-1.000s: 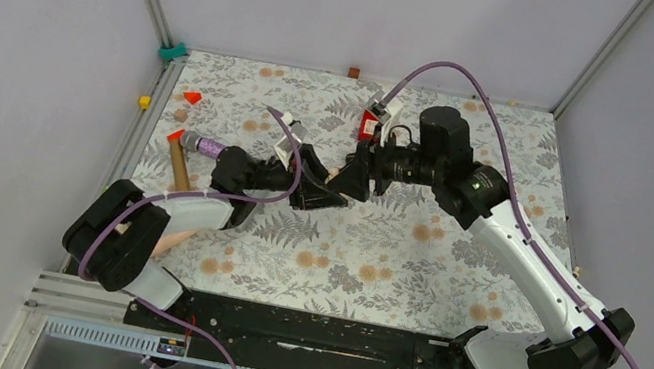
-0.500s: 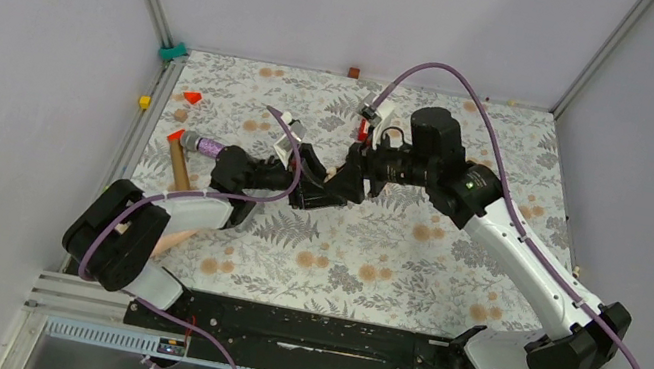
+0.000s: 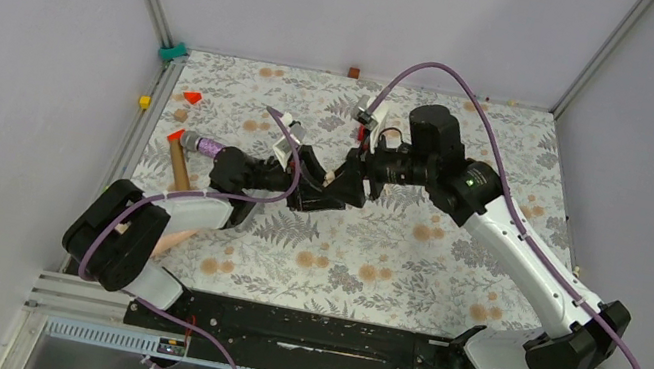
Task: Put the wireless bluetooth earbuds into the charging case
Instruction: Place the earbud in the charging case.
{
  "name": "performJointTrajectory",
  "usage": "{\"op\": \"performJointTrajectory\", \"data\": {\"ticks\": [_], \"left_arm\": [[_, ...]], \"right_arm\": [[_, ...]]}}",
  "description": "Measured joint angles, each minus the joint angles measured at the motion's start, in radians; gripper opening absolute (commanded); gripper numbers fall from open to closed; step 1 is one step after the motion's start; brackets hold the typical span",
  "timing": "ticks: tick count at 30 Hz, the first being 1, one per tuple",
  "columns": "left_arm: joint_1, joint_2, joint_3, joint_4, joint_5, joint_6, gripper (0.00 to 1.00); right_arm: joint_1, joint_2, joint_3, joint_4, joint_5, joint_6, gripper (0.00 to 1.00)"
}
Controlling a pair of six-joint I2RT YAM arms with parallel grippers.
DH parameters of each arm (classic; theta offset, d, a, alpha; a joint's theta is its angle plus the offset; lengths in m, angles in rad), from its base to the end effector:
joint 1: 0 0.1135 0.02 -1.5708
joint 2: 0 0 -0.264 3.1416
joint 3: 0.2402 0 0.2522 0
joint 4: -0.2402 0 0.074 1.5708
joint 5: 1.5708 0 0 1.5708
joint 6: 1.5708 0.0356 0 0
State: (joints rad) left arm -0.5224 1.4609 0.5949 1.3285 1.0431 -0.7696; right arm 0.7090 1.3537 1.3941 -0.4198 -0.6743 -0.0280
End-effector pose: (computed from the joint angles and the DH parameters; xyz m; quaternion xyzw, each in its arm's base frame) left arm 0.2253 -0.1652 0.2692 0.3642 0.5050 -0.6532 0.4309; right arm 0.2133 0.2122 0.4034 -0.4545 0.6619 0.4349 0.4077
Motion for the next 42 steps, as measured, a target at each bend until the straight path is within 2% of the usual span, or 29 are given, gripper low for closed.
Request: {"op": "performJointTrajectory", "data": {"ticks": [10, 31, 42], "left_arm": [[0.0, 0.0, 0.0, 0.016, 0.046, -0.02, 0.0], [0.0, 0.0, 0.011, 0.033, 0.1, -0.064, 0.0], [-0.005, 0.0, 0.018, 0.039, 0.117, -0.074, 0.0]], "right_arm": [[0.0, 0.003, 0.0, -0.012, -0.042, -0.047, 0.57], [0.002, 0.005, 0.016, -0.045, -0.109, -0.126, 0.66], [0.002, 0.006, 0.034, -0.061, -0.149, -0.144, 0.66]]}}
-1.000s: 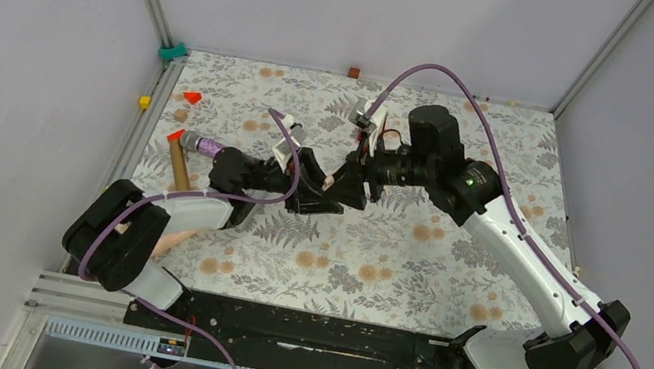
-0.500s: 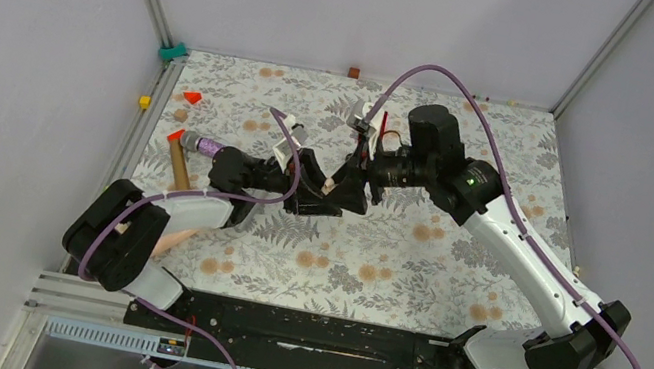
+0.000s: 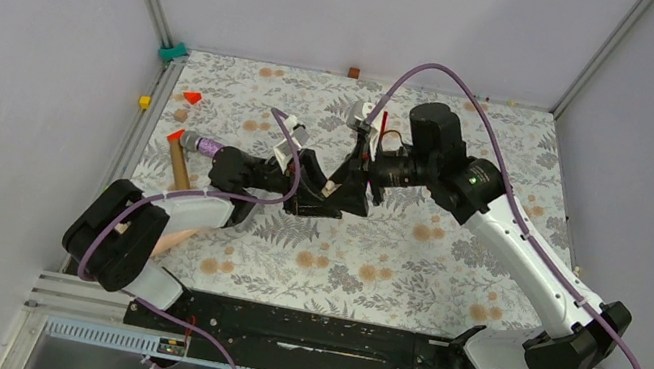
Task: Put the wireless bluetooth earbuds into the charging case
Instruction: Place the earbud in the charging case.
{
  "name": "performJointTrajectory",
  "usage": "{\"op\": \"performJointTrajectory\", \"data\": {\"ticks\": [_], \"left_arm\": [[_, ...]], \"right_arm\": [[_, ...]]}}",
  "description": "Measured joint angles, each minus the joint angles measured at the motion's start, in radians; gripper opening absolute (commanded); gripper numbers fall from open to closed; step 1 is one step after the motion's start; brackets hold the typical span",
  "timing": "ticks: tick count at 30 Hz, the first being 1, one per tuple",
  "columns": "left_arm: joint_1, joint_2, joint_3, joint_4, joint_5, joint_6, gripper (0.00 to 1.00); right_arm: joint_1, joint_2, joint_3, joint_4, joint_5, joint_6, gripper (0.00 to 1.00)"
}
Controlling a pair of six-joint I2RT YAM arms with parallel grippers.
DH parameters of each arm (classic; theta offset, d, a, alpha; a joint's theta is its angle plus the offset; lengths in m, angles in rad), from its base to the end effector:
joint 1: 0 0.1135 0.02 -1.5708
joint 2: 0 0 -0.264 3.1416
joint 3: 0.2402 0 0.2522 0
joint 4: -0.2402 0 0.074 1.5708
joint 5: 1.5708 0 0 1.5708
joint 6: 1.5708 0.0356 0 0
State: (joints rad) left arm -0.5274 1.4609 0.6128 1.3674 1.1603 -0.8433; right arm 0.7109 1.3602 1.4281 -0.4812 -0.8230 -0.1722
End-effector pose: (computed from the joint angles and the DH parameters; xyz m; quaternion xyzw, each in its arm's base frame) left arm 0.2209 -0.1664 0.2756 0.4022 0.4891 -0.6709 0.3860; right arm 0.2066 0.2123 0.4087 -0.5257 0.6002 0.4562 0.3941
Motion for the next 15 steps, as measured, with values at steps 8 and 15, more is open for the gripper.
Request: {"op": "performJointTrajectory", "data": {"ticks": [8, 15], "left_arm": [[-0.001, 0.0, 0.007, 0.015, 0.007, -0.003, 0.0], [-0.002, 0.0, 0.007, 0.015, 0.011, -0.003, 0.0]], "right_arm": [[0.0, 0.0, 0.011, -0.001, -0.01, 0.0, 0.66], [0.0, 0.002, 0.039, -0.005, 0.012, 0.008, 0.66]]}}
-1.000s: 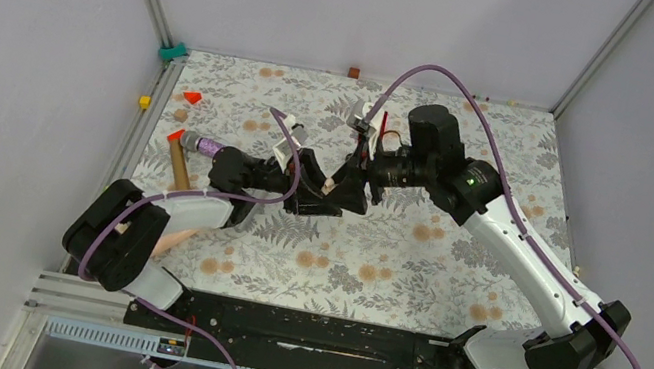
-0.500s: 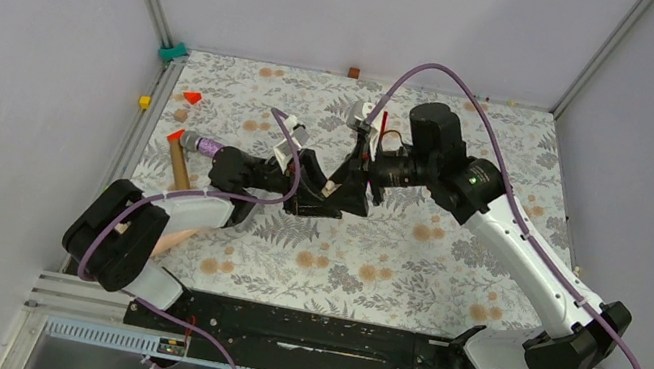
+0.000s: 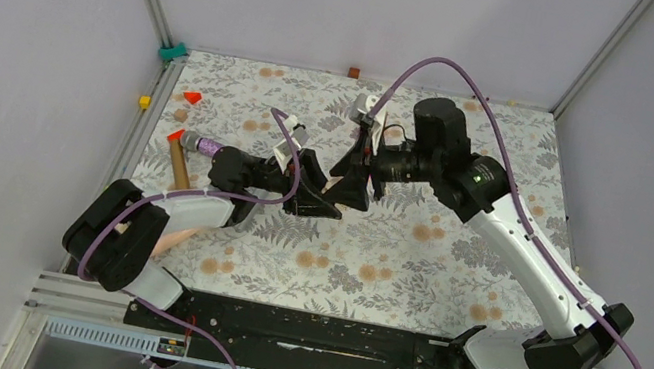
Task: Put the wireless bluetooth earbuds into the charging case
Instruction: Place the earbud in the charging case.
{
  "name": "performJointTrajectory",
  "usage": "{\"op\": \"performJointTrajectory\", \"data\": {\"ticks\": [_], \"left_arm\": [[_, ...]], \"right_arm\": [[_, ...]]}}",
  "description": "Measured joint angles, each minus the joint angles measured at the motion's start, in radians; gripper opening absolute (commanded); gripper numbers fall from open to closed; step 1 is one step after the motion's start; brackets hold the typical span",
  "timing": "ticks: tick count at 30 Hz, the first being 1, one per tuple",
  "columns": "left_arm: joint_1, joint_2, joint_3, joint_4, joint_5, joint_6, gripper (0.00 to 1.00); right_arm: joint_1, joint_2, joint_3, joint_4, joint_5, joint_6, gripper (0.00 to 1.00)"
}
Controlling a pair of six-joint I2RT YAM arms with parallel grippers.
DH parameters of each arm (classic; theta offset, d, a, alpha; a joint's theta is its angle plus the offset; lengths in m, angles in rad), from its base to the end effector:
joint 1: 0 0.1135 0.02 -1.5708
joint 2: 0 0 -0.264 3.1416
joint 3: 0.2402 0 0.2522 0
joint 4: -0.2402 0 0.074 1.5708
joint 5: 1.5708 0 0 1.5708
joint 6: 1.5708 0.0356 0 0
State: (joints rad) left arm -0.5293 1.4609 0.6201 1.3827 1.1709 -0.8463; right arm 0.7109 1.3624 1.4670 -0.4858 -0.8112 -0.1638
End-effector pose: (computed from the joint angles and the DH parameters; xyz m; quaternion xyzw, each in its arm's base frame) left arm 0.2203 -0.1668 0.2787 0.4103 0.4809 -0.6707 0.3880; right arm 0.2061 0.2115 0.4204 -0.5226 0.5958 0.4538 0.4075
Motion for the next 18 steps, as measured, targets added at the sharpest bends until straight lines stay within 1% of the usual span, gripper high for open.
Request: {"op": "performJointTrajectory", "data": {"ticks": [9, 18], "left_arm": [[0.0, 0.0, 0.0, 0.0, 0.003, -0.001, 0.0], [0.0, 0.0, 0.002, 0.0, 0.003, -0.016, 0.0]], "right_arm": [[0.0, 0.0, 0.028, 0.001, 0.017, 0.014, 0.66], [0.003, 0.014, 0.05, -0.013, 0.016, -0.002, 0.63]]}}
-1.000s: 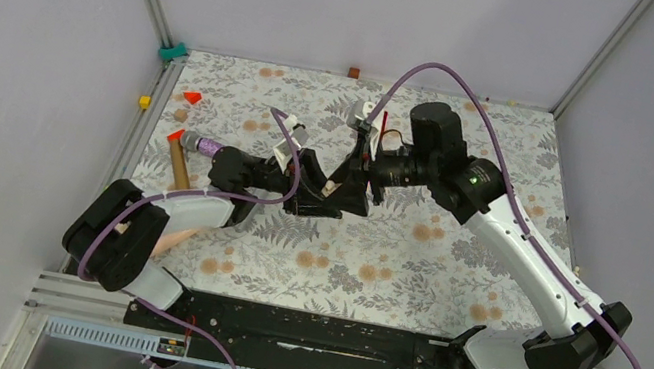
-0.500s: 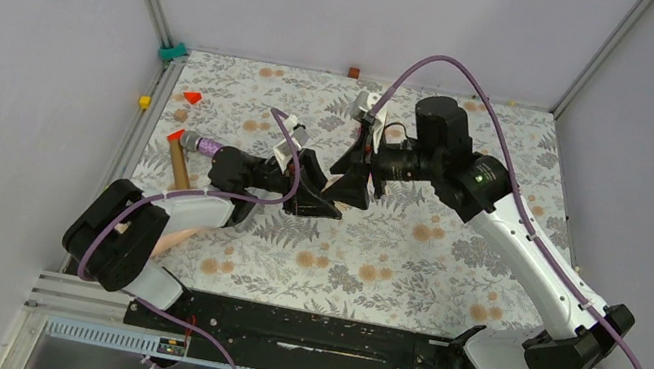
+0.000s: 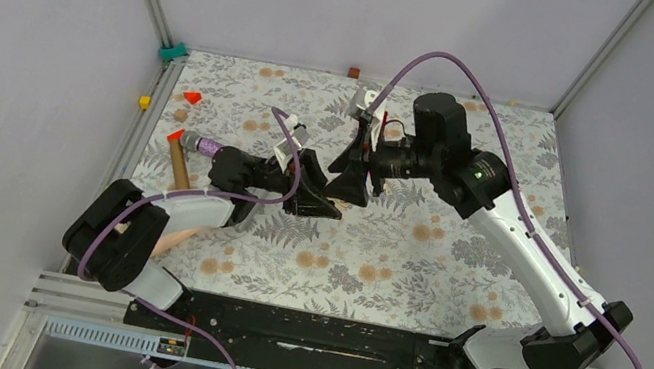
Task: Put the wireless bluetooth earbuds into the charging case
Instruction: Place the earbud in the charging case.
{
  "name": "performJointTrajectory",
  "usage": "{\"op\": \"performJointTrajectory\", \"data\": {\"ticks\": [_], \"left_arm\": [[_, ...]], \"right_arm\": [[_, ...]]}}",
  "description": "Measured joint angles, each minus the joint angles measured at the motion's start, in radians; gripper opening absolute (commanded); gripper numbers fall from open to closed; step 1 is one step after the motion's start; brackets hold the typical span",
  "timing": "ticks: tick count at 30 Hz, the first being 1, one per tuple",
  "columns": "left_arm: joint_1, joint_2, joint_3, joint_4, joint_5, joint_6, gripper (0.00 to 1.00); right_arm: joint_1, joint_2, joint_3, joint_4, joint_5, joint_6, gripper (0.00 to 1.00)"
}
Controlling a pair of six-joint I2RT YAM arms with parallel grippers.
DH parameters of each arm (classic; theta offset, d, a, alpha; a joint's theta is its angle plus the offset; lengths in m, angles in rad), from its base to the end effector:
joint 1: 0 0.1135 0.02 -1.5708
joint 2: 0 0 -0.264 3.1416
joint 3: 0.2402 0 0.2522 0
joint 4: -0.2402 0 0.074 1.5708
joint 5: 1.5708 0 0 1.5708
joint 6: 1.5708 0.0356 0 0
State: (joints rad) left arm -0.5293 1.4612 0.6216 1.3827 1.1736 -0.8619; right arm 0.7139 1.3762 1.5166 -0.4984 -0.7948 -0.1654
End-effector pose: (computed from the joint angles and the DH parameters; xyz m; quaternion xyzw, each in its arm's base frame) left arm 0.2204 -0.1669 0.2790 0.4078 0.4835 -0.6737 0.3823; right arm 0.2069 0.2129 0.4315 -0.5221 0.5917 0.4485 0.4197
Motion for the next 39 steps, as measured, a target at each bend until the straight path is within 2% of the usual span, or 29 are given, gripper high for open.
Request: {"op": "performJointTrajectory", "data": {"ticks": [19, 39], "left_arm": [[0.0, 0.014, 0.012, -0.001, 0.002, -0.023, 0.0], [0.008, 0.023, 0.012, -0.005, 0.005, -0.03, 0.0]], "right_arm": [[0.121, 0.016, 0.057, -0.149, 0.161, -0.203, 0.61], [0.137, -0.034, 0.031, -0.179, 0.238, -0.273, 0.6]]}}
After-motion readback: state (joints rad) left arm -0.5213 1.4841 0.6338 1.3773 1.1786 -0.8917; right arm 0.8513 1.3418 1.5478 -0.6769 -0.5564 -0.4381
